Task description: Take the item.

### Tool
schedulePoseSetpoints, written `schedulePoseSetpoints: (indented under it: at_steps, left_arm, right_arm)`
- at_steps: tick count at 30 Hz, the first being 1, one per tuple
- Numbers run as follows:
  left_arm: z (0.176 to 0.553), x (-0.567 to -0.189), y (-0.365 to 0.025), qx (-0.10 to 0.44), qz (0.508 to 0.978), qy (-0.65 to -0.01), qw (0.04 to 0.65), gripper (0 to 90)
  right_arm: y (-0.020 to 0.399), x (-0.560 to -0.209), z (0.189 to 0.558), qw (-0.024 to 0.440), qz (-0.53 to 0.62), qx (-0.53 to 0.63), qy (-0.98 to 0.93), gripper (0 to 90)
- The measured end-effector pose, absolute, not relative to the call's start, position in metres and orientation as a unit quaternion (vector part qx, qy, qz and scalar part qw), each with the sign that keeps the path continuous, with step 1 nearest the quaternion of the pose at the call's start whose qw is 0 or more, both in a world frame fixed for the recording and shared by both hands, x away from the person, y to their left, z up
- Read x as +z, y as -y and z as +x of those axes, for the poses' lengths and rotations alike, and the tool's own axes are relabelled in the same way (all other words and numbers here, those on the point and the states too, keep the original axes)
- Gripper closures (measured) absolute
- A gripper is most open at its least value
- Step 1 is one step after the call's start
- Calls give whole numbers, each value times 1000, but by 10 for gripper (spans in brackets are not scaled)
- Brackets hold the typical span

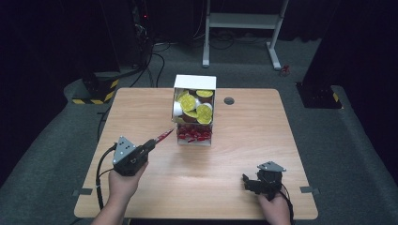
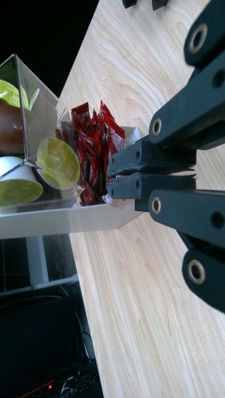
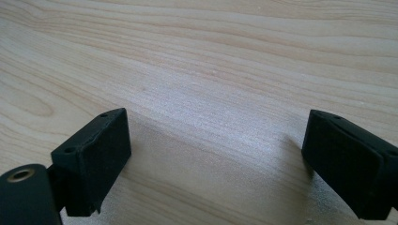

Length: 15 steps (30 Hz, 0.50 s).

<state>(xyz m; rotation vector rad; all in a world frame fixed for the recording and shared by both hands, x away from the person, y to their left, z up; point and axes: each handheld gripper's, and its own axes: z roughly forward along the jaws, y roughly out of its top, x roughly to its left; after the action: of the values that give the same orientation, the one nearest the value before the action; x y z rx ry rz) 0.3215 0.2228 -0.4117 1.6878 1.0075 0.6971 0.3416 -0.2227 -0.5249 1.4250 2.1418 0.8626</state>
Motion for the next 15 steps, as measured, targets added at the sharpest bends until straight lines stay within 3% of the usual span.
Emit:
schedulePoseSetpoints:
  at_steps: [15]
  left_arm:
    - [324,-414,-236,296,693,-428,499,874]
  right_arm:
    - [223,-525,342,212,513,311,-771,83]
